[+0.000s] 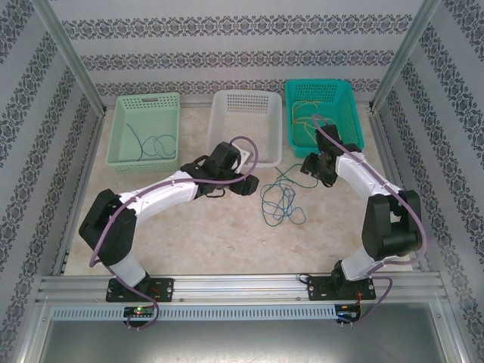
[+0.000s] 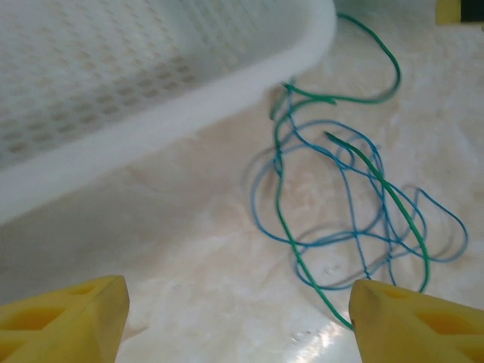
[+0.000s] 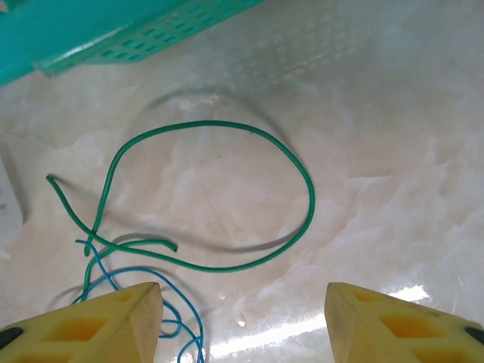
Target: Untangle the cables
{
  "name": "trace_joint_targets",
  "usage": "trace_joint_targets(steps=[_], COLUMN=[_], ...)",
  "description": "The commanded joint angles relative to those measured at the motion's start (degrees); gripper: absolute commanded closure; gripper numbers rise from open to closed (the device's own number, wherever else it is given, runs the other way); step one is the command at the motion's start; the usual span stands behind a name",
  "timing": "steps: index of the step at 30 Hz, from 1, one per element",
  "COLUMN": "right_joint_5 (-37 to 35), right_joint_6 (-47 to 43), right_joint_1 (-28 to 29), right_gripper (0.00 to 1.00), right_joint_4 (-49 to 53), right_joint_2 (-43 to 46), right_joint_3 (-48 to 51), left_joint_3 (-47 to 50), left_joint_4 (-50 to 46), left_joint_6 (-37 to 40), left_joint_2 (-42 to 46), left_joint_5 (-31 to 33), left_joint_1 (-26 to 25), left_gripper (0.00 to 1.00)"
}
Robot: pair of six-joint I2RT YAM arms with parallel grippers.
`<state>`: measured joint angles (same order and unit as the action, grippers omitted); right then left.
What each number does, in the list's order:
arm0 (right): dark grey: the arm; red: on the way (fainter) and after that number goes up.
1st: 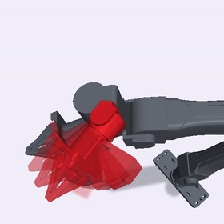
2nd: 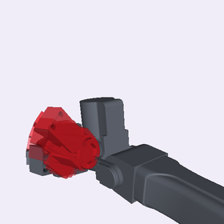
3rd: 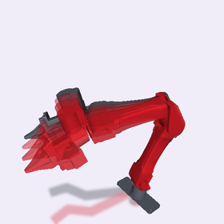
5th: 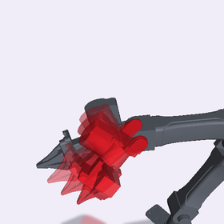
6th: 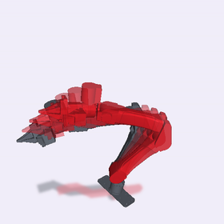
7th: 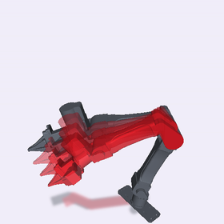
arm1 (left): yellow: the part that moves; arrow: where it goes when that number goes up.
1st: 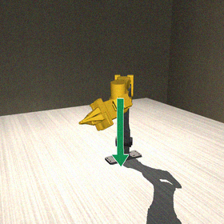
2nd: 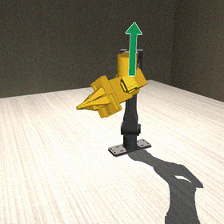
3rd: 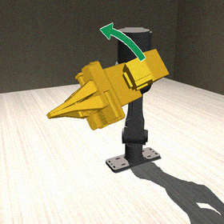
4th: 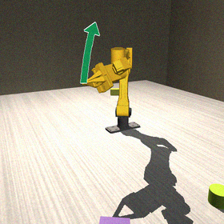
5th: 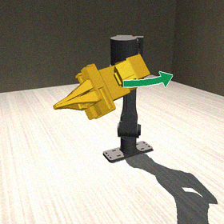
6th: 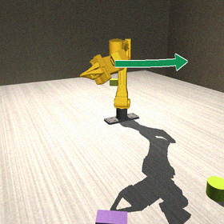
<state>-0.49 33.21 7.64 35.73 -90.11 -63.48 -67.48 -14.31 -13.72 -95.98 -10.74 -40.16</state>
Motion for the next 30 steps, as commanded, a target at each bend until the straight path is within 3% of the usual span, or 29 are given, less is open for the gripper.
trace_joint_targets(steps=[1,3,7,15,23,26,30], right_joint_5=[1.89,1.99,2.15,3.27,3.83,4.18,4.36], right_joint_6=[0.1,-0.15,-0.7,-1.19,-1.74,-1.74,-1.73], right_joint_1=[0.01,0.01,-0.12,-0.18,-1.18,-2.05,-2.67], right_gripper=[0.4,0.4,0.38,0.37,0.35,0.35,0.34], right_joint_4=[-0.97,-1.11,-1.04,-0.83,-0.67,-0.76,-0.74], right_joint_2=[2.8,4.21,6.47,8.93,11.94,12.97,14.13], right_joint_3=[2.76,3.69,4.74,4.59,5.03,5.45,6.08], left_joint_3=[-0.16,-1.44,-4.61,-9.15,-12.4,-13.13,-13.81], left_joint_4=[0.53,0.49,0.02,-3.05,-7.43,-8.01,-8.46], left_joint_6=[-1.42,-3.19,-6.02,-9.72,-10.81,-10.65,-10.37], left_joint_2=[-4.67,-7.2,-11.09,-16.9,-21.67,-22.63,-23.37], left_joint_5=[-8.27,-10.78,-14.46,-15.13,-13.33,-13.33,-12.76], left_joint_1=[-2.44,-2.55,-2.97,-3.39,-3.6,-3.72,-3.75], left_gripper=[0.32,0.38,0.37,0.35,0.41,0.47,0.66])
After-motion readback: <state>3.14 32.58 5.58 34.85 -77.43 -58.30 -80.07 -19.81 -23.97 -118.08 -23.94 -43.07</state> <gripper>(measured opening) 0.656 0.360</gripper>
